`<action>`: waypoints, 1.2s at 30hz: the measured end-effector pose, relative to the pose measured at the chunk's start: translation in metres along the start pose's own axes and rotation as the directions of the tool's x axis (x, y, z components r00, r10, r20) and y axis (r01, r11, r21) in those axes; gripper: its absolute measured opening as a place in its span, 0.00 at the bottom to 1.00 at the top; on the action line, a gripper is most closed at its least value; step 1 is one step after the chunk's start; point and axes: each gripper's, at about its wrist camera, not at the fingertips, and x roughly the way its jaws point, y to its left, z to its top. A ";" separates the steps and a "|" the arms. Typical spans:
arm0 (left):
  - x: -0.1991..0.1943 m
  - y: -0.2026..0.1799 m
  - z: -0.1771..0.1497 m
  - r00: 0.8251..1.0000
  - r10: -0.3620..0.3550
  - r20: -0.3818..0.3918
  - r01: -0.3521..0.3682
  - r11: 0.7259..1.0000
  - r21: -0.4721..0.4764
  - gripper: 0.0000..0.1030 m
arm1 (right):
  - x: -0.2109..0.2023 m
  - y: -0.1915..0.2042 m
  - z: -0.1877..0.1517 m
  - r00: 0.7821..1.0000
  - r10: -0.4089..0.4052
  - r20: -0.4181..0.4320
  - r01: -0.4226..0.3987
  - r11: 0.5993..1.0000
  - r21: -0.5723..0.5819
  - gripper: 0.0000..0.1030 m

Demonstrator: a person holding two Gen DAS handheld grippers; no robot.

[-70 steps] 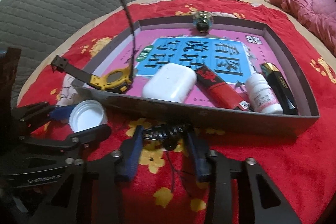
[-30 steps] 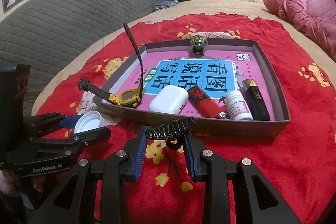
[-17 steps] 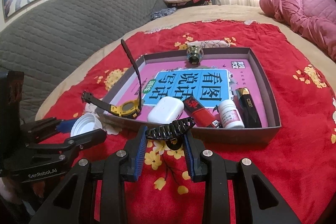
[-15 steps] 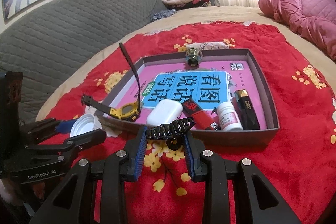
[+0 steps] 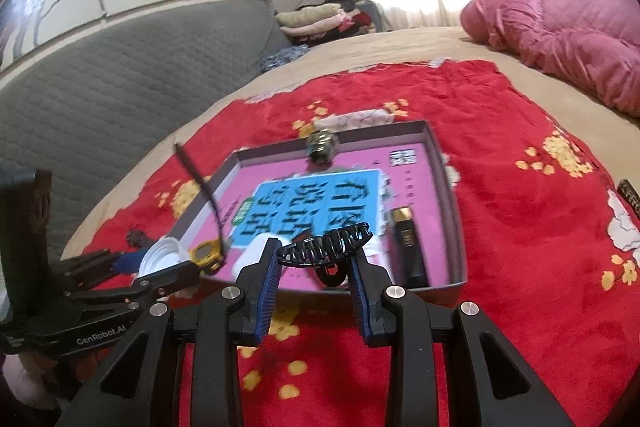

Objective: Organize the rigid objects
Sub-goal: 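Carry the cap toward the box with left gripper while right carries the clip into it, then open right gripper to drop the clip in the box while left holds the cap above it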

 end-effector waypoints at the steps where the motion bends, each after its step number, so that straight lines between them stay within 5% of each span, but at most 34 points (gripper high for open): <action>1: 0.003 0.001 0.002 1.000 0.001 -0.001 -0.001 1.000 -0.007 0.49 | 0.000 -0.005 0.001 1.000 -0.009 0.003 0.009 1.000 0.007 0.32; 36: 0.038 0.011 0.008 0.999 0.043 -0.027 -0.044 0.998 -0.037 0.49 | 0.034 -0.028 -0.005 0.997 -0.049 -0.063 0.049 0.999 0.001 0.33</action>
